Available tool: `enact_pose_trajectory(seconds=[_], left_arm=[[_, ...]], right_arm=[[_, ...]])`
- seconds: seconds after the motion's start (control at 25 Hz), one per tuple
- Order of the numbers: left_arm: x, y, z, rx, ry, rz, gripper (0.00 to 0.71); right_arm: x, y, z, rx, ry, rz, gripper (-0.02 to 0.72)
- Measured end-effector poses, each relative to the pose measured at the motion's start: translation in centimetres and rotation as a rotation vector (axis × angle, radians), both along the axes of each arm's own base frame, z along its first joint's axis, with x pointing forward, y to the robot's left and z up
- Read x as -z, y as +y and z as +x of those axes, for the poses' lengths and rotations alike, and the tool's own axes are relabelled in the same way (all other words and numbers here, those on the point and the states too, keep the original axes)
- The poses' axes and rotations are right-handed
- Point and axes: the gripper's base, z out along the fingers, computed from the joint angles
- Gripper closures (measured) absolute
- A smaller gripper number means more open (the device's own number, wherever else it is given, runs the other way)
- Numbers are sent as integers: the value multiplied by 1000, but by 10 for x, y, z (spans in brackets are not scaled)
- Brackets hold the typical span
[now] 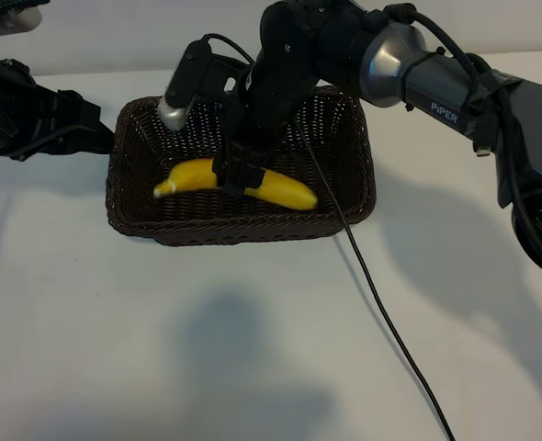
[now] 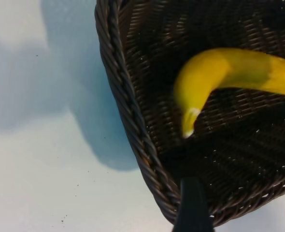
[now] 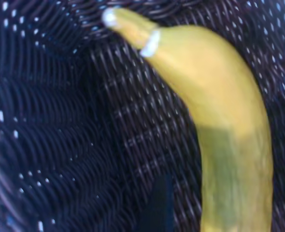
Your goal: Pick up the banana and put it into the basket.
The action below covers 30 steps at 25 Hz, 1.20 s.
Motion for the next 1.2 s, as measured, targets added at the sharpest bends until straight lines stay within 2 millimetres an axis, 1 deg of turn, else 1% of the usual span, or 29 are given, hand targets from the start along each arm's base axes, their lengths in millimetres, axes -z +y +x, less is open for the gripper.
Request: enact_pose_trajectory(seconds=[0.4,0.52,0.72,0.84,1.04,1.2], left_arm=[[0,0,0,0,-1,0,168],[0,0,0,2,-2,1,168],[0,0,0,5,-5,4,168],[0,0,0,11,-9,8,168],[0,0,0,12,-9,9,168],[0,0,0,13,-10,9,168]], right_arm=[[-19,-12,3,90,14,-109,7],[-34,-24,5,137,15,-99,18],[-63,-56,14,238,43,-65,31],[-74,-71,13,266,99,-52,42],[-87,-81,10,278,150,-7,59],[-104,-85,5,281,138,34,67]])
